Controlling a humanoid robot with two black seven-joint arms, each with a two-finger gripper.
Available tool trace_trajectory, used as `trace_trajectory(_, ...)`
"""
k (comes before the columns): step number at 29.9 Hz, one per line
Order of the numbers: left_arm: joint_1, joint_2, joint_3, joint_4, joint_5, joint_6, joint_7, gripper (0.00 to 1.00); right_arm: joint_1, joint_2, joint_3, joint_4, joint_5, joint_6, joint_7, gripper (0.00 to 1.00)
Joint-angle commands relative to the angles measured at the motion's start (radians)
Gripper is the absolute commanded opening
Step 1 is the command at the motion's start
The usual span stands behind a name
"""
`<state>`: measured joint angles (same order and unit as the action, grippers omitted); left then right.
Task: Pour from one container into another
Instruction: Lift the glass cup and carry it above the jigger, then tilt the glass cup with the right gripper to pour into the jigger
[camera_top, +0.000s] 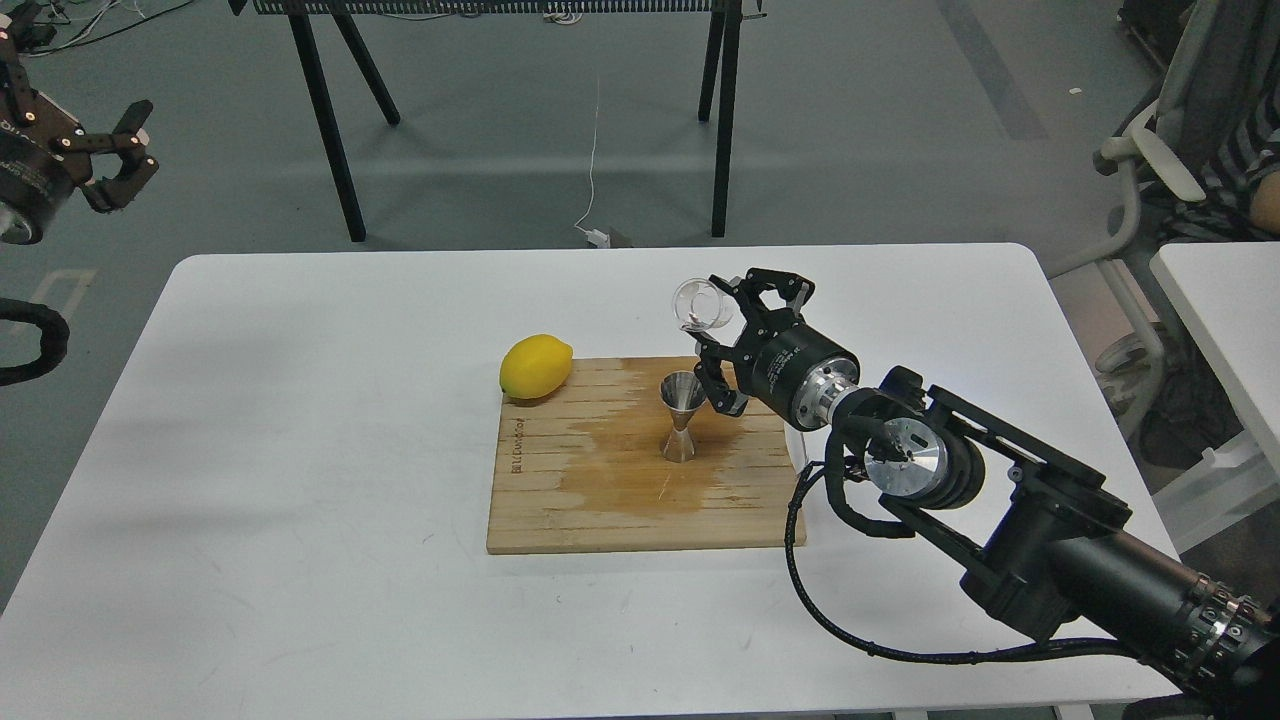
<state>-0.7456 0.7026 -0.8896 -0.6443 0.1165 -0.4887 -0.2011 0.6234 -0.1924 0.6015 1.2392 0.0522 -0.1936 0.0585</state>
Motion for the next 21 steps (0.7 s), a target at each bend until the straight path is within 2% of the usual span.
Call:
trace_trajectory(1, 0.0, 0.0, 0.0, 0.0, 0.0, 0.0, -0.001, 1.0, 0.007, -0.007, -0.017, 0.003, 0.0, 0.0, -0.002, 0.14)
trace_trajectory(21, 0.0, 0.005, 0.0, 0.0, 0.0, 0.0, -0.001, 1.0, -0.001, -0.12, -0.048, 0.094, -0.006, 0.023, -0.008, 0.14)
